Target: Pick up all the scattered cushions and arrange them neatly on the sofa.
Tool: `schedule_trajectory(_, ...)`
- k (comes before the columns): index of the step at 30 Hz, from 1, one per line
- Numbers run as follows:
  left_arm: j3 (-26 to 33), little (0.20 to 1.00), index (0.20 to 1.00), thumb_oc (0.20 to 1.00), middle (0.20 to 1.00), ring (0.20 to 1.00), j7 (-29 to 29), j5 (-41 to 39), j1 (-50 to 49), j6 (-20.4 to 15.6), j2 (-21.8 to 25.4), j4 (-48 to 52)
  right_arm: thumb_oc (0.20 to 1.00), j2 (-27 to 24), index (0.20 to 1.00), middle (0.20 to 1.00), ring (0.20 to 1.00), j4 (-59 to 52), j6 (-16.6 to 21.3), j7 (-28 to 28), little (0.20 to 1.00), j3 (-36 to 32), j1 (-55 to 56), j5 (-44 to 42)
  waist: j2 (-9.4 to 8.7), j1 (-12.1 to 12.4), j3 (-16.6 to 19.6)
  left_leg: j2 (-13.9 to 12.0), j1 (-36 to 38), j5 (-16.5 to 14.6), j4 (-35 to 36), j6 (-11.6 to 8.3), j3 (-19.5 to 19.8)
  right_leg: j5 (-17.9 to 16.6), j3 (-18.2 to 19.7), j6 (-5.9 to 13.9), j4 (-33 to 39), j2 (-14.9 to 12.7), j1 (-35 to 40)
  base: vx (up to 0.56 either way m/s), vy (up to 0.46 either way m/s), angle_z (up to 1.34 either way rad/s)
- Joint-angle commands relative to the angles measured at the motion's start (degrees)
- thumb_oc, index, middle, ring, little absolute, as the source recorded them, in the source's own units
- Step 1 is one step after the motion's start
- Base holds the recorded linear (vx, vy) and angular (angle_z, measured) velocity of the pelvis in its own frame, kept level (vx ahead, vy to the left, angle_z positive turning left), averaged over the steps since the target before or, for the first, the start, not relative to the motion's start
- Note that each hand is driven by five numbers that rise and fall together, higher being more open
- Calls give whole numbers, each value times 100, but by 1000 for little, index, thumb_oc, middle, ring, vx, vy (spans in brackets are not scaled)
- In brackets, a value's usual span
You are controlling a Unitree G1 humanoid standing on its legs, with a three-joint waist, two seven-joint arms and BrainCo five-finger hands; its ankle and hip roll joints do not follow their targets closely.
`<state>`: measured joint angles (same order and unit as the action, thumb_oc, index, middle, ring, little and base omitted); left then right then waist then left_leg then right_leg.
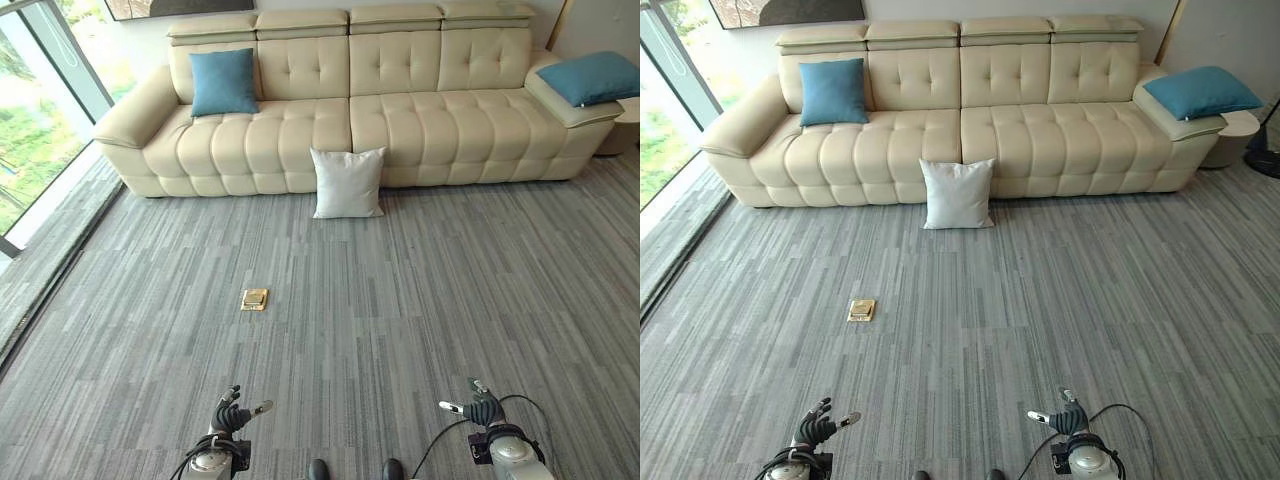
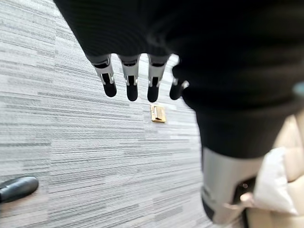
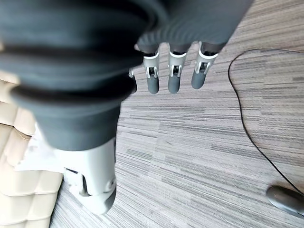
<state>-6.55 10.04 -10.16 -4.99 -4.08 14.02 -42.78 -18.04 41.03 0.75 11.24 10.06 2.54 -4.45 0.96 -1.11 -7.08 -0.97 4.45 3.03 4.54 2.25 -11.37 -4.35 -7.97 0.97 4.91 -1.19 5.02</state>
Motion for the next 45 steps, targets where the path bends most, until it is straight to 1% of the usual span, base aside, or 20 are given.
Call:
schedule_trajectory(1, 0, 1000, 1000, 1000, 1000, 1000, 57, -20, 218, -135, 180, 11, 1000, -7, 1000, 1000, 1000, -174, 161, 87, 1000, -35, -156, 26, -206, -39, 153, -390, 105, -272, 46, -684, 317, 545, 40, 736, 9, -497, 20, 0, 0, 0)
schedule_trajectory(5, -47, 1000, 1000, 1000, 1000, 1000, 90, 62, 238, -115, 182, 89, 1000, 66, 1000, 1000, 1000, -156, 183, 44, 1000, -40, -128, -157, -215, -47, 164, -391, 121, -286, 46, -686, 330, 550, 35, 733, 9, -489, 31, 0, 0, 0)
schedule_trajectory(16, -160, 1000, 1000, 1000, 1000, 1000, -35, -16, 317, -68, 160, -129, 1000, 99, 1000, 1000, 1000, 74, 139, -62, 1000, 36, -193, -349, -182, -51, 222, -363, 139, -312, 46, -675, 333, 532, 17, 748, 9, -507, 50, 0, 0, 0)
schedule_trajectory(21, -172, 1000, 1000, 1000, 1000, 1000, -58, -24, 353, -55, 154, -199, 1000, 168, 1000, 1000, 1000, 199, 144, -145, 1000, 20, -203, -581, -178, -53, 227, -348, 135, -319, 46, -675, 349, 534, 9, 755, 9, -517, 48, 0, 0, 0)
schedule_trajectory(28, -116, 1000, 1000, 1000, 1000, 1000, -46, -21, 305, 6, 121, -387, 1000, 98, 1000, 1000, 1000, 73, 101, -119, 1000, 66, -189, -400, -178, -59, 186, -352, 120, -329, 46, -675, 356, 549, -32, 757, 9, -520, 31, 8, -4, 1)
schedule_trajectory(32, -144, 1000, 1000, 1000, 1000, 1000, -85, 34, 305, 55, 128, -424, 1000, 92, 1000, 1000, 1000, 99, 76, -113, 1000, 82, -158, -354, -173, -62, 105, -370, 104, -332, 46, -689, 359, 580, -56, 755, 9, -517, 32, 2, -3, 1)
schedule_trajectory(37, -138, 1000, 1000, 1000, 1000, 1000, -64, 53, 369, 59, 170, -403, 1000, 104, 1000, 1000, 1000, 78, 63, -95, 1000, 104, -176, -329, -207, -73, 9, -418, 29, -316, 46, -726, 353, 569, -115, 758, 9, -505, -29, 7, -18, 10)
schedule_trajectory(39, -134, 1000, 1000, 1000, 1000, 1000, -64, 43, 361, 60, 166, -392, 1000, 92, 1000, 1000, 1000, 65, 68, -92, 1000, 116, -180, -317, -209, -65, -2, -418, 11, -316, 46, -718, 373, 568, -104, 754, 9, -498, -51, -3, -2, 2)
schedule_trajectory(41, -142, 1000, 1000, 1000, 1000, 1000, -47, 8, 376, 74, 186, -327, 1000, 2, 1000, 1000, 1000, -12, 60, -86, 1000, 185, -269, -267, -211, -20, -95, -388, -74, -309, 46, -662, 429, 566, -38, 751, 9, -465, -140, 11, 24, -2)
schedule_trajectory(45, -141, 1000, 1000, 1000, 1000, 1000, -80, 94, 343, 89, 275, -170, 1000, -80, 1000, 1000, 1000, -225, 52, -112, 1000, 200, -277, -226, -225, 6, -165, -355, -121, -312, 46, -615, 416, 572, -25, 755, 9, -481, -186, 40, 65, -9)
